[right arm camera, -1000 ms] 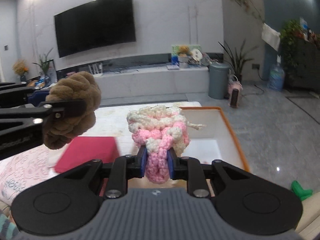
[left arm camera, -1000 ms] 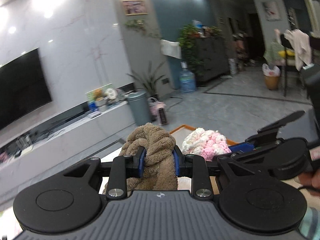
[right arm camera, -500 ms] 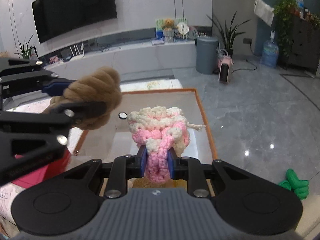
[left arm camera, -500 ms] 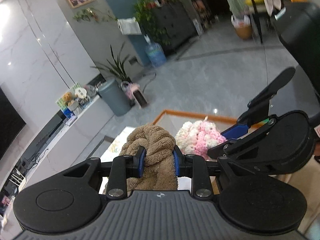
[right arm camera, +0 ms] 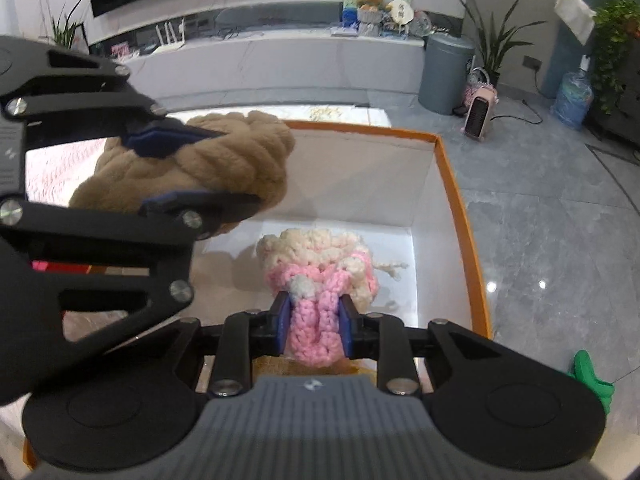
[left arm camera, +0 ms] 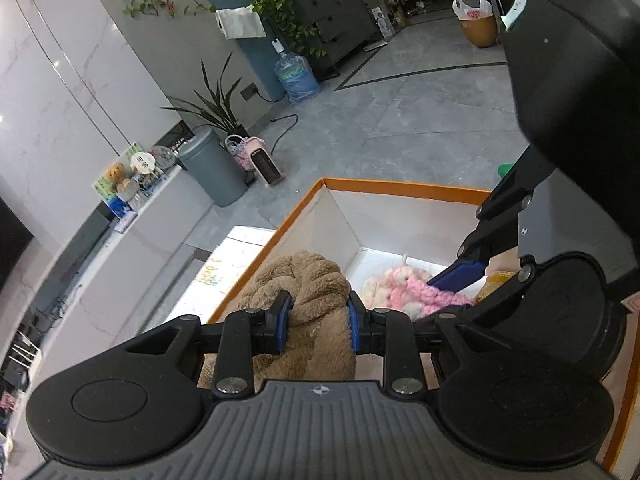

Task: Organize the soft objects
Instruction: 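Carry the brown plush and pink knitted item over the orange box with both tools, then open both grippers to drop the plush and knitted item into the box, then withdraw both tools from the box back over the bed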

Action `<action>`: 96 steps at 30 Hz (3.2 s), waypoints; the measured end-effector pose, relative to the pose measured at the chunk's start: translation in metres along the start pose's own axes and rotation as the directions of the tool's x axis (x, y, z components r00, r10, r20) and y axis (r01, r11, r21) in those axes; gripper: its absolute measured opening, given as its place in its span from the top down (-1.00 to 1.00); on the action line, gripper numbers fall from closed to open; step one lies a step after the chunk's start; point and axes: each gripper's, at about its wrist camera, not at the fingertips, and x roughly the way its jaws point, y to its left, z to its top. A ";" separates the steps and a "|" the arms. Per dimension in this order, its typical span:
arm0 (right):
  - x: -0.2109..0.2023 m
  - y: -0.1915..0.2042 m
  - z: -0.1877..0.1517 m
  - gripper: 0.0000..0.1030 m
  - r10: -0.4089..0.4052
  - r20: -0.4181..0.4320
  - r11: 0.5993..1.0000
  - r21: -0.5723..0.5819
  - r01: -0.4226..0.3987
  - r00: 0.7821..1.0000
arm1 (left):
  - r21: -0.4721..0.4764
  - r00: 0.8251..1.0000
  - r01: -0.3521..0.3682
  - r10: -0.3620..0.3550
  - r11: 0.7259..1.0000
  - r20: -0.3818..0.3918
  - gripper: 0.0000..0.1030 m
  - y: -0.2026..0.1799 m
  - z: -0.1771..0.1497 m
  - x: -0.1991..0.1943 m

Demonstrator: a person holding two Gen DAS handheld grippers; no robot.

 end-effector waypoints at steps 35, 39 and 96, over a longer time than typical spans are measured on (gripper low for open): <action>-0.027 0.027 -0.006 -0.03 -0.082 0.013 0.994 -0.078 0.083 0.997 | -0.276 1.000 0.009 -0.014 0.961 -0.017 -0.04 0.046 0.007 -0.036; -0.049 0.031 -0.006 -0.15 -0.076 0.046 0.997 -0.017 0.077 0.996 | -0.298 0.997 -0.044 0.061 0.953 0.047 -0.04 0.048 -0.001 -0.070; -0.066 0.352 -0.097 0.00 0.116 0.215 0.957 -0.284 -0.052 0.970 | -0.694 0.964 -0.266 0.189 0.669 -0.187 0.11 0.098 -0.264 -0.210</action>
